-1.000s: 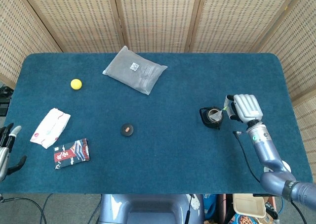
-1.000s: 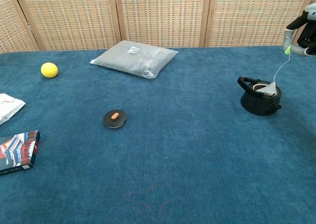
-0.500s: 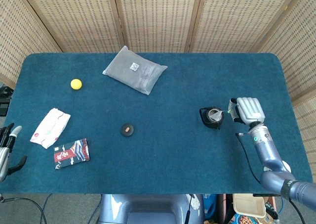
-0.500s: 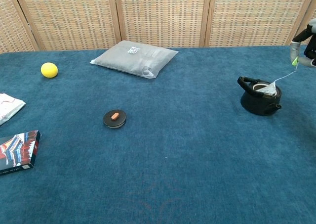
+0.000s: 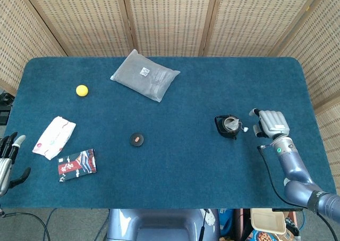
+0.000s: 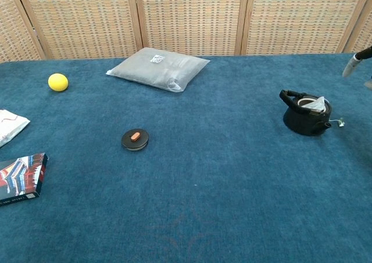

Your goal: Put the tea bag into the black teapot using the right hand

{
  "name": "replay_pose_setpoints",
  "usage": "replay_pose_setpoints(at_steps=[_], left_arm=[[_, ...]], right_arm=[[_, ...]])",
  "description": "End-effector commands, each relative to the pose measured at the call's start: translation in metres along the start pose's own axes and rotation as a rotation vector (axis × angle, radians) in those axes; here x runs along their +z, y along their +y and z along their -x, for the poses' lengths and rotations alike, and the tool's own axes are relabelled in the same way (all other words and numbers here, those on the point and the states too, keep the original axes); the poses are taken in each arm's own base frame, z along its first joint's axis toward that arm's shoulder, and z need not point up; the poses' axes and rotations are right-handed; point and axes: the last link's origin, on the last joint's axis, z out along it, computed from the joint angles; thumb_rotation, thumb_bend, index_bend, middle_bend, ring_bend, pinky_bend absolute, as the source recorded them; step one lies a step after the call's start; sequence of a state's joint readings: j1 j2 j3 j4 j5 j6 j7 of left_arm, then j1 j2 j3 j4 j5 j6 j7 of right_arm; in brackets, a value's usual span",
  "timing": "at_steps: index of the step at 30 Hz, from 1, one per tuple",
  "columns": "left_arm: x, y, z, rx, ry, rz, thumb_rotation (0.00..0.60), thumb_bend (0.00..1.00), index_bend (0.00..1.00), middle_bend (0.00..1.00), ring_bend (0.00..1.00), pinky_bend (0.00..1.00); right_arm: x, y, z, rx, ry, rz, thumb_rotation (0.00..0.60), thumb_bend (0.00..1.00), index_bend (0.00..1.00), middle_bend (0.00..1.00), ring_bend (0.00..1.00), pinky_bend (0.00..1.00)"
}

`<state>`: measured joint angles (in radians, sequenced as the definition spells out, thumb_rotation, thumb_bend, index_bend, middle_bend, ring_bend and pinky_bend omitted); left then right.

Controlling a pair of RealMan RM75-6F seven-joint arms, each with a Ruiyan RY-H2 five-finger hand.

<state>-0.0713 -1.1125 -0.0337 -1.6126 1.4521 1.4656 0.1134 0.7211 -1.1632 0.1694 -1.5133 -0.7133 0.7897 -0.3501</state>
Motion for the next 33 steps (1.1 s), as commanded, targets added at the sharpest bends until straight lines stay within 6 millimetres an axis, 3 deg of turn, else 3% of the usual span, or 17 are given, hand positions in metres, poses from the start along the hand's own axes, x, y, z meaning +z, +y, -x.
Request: replay_pose_setpoints(at_steps=[1, 7, 15, 24, 33], left_arm=[[0.000, 0.000, 0.000, 0.001, 0.000, 0.002, 0.600, 0.34, 0.00, 0.00, 0.00, 0.00], [0.001, 0.000, -0.002, 0.006, 0.004, 0.002, 0.600, 0.34, 0.00, 0.00, 0.00, 0.00], [0.002, 0.002, -0.005, 0.012, 0.012, 0.005, 0.600, 0.34, 0.00, 0.00, 0.00, 0.00], [0.002, 0.002, -0.006, 0.015, 0.012, 0.008, 0.600, 0.34, 0.00, 0.00, 0.00, 0.00], [0.000, 0.000, -0.005, 0.018, 0.009, 0.002, 0.600, 0.34, 0.00, 0.00, 0.00, 0.00]], right_arm=[[-0.001, -0.001, -0.001, -0.003, -0.010, -0.005, 0.600, 0.68, 0.18, 0.91, 0.89, 0.93], [-0.005, -0.012, -0.008, 0.003, -0.009, -0.057, 0.600, 0.69, 0.17, 0.93, 0.89, 0.93], [-0.007, -0.036, -0.017, -0.027, -0.078, -0.175, 0.600, 0.86, 0.21, 0.99, 0.95, 0.96], [-0.006, -0.055, -0.009, -0.078, -0.174, -0.234, 0.600, 0.87, 0.21, 1.00, 0.96, 0.97], [-0.003, -0.055, -0.001, -0.138, -0.233, -0.225, 0.600, 0.88, 0.21, 1.00, 0.96, 0.97]])
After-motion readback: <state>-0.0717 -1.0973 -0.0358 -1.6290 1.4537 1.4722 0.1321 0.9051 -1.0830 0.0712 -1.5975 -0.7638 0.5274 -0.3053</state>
